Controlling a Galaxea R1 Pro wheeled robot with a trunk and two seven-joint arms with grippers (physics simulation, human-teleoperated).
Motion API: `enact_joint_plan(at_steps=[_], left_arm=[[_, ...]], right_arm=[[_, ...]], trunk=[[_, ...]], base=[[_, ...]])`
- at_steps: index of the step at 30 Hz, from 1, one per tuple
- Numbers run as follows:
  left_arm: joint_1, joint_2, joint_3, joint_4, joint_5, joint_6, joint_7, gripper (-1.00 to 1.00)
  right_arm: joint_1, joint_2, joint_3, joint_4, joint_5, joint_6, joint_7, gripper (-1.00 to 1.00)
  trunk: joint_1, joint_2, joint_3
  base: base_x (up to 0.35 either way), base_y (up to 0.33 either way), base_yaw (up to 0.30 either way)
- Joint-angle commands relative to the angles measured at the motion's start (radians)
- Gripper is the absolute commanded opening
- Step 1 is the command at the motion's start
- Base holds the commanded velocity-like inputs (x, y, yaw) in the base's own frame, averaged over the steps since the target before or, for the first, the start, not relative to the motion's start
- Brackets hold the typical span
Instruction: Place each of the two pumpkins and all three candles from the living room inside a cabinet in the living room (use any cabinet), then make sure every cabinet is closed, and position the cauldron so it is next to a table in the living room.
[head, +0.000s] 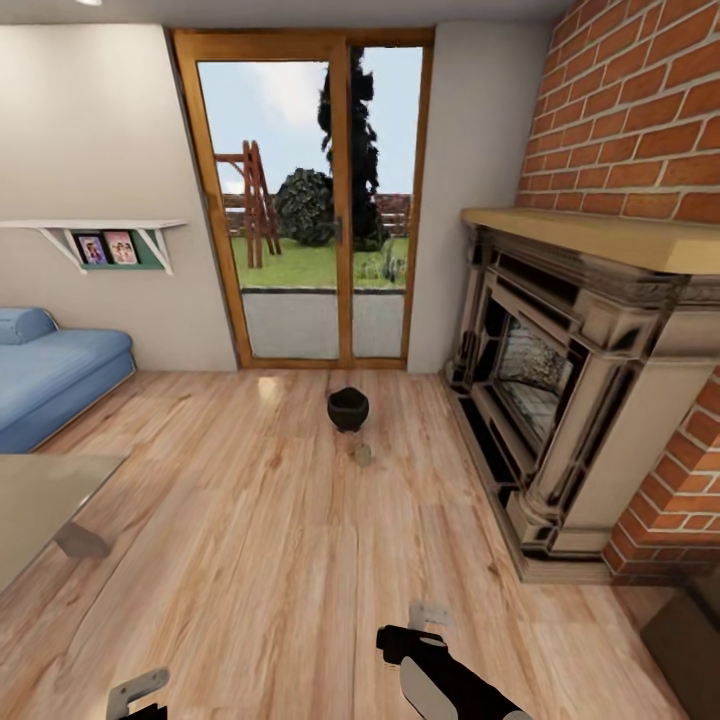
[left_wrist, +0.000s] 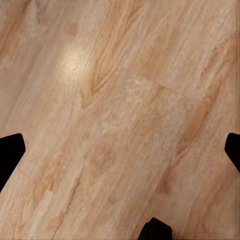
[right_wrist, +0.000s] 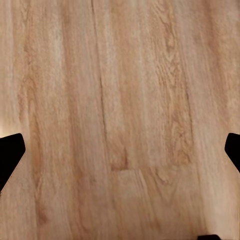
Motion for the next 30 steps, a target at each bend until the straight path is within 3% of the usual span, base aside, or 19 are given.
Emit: enact_joint_plan(at_steps=[1,15,30], left_arm=[[0.000,0.000,0.000,0.000,0.000,0.000,0.000,1.00],[0.000,-0.001,0.000,0.000,0.000,-0.001,0.000,1.00],[0.000,-0.002,0.000,0.000,-0.001,-0.001,0.000,1.00]], right_arm=[[0.000,0.000,0.000,0.000,0.000,0.000,0.000,1.00],[0.000,0.001,0.001,0.001,0.001,0.000,0.000,1.00],[0.000,0.002,0.013,0.002,0.000,0.000,0.000,1.00]], trunk=[[0.000,0.000,0.000],[0.000,0.000,0.000],[0.000,0.000,0.000]], base=[[0.334,0.000,0.000],[0.334,0.000,0.004],[0.334,0.000,0.090]])
